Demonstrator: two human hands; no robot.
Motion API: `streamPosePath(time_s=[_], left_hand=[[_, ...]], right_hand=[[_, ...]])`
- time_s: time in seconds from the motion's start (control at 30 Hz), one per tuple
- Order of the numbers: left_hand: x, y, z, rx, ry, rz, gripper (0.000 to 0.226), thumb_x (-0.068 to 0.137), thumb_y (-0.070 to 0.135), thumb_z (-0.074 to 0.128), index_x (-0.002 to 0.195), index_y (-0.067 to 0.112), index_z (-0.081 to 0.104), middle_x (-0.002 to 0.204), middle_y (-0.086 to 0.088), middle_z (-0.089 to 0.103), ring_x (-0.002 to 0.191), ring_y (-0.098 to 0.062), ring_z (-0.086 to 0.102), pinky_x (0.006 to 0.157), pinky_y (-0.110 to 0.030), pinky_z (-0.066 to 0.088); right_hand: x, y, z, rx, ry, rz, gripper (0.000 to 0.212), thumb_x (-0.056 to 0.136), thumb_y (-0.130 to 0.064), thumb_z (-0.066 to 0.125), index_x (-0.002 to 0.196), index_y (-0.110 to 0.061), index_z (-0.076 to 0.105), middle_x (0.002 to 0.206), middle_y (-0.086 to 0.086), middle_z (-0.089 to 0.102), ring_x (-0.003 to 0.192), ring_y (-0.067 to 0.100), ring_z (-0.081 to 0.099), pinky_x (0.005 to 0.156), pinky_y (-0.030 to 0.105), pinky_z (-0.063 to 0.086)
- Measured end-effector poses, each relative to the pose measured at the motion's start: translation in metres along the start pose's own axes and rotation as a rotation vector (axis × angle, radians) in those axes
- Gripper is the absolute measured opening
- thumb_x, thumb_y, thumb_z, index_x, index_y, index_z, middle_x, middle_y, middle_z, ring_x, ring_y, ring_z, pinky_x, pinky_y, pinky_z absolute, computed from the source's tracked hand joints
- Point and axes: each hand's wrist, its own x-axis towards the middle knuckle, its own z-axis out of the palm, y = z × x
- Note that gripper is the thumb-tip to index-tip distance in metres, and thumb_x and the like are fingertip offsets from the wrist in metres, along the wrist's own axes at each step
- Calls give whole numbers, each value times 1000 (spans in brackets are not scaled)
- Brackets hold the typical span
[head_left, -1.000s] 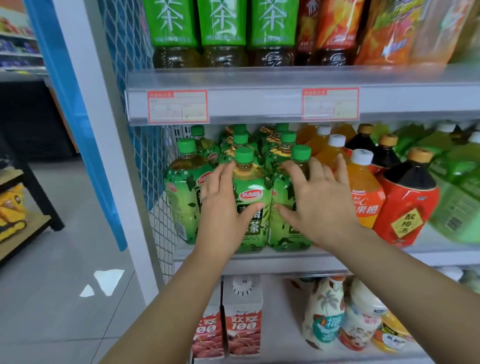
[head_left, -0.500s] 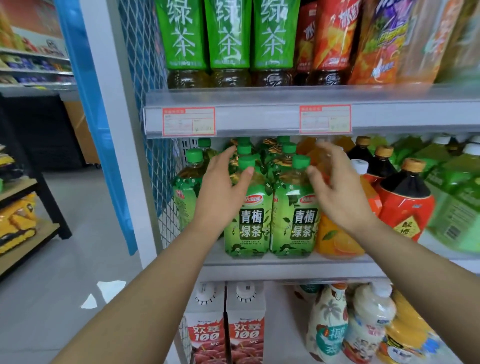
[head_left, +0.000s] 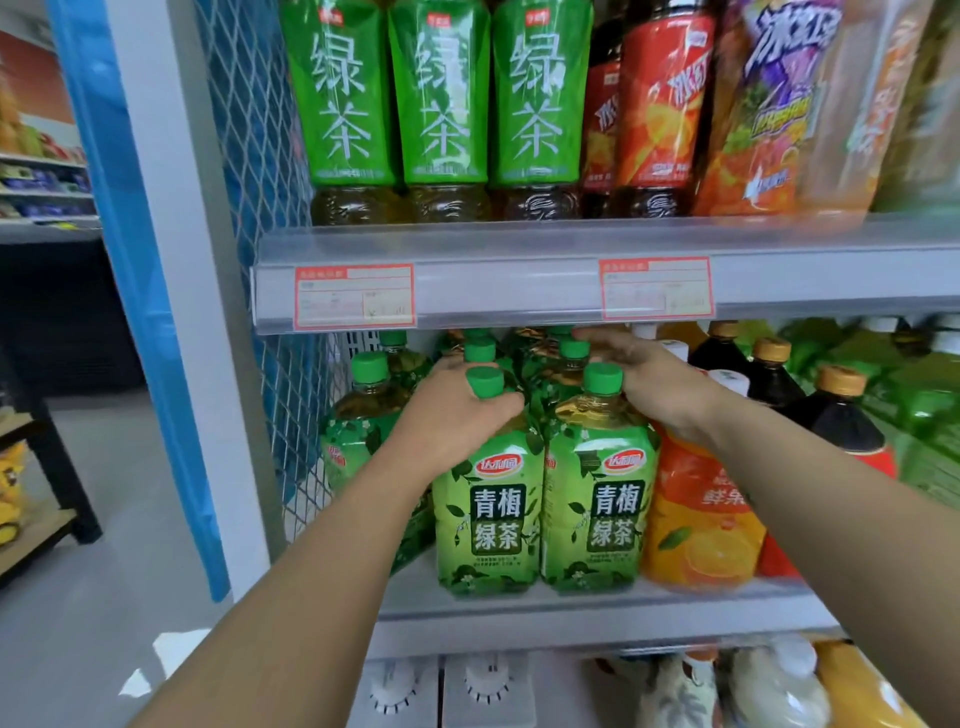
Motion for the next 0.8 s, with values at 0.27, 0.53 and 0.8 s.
streamPosePath(time_s=[0.27, 0.53, 0.8], left_hand=[[-5, 7, -3, 14, 0, 26, 23, 85, 31, 60, 90, 11, 70, 82, 17, 54, 95, -6, 46, 75, -21, 37], [-29, 9, 0, 22, 148, -3, 60, 84, 47, 62, 136, 25, 44, 140, 3, 45, 123, -11, 45, 97, -19, 33], [-59, -32, -14, 23, 694, 31, 51, 88, 24, 61, 135, 19, 44, 136, -5, 42, 127, -14, 34, 106, -34, 32]], right_hand=[[-1, -6, 0, -5, 47, -1, 35, 102, -23, 33, 132, -20, 50, 134, -1, 48, 122, 13, 42, 109, 27, 29], [-50, -18, 34, -396, 413, -273, 45, 98, -41, 34, 136, -18, 44, 136, 4, 48, 128, 20, 39, 102, 29, 30], [-64, -9, 82, -988, 347, -434, 76, 79, -74, 31, 143, -33, 31, 122, 4, 62, 126, 27, 47, 104, 64, 21]])
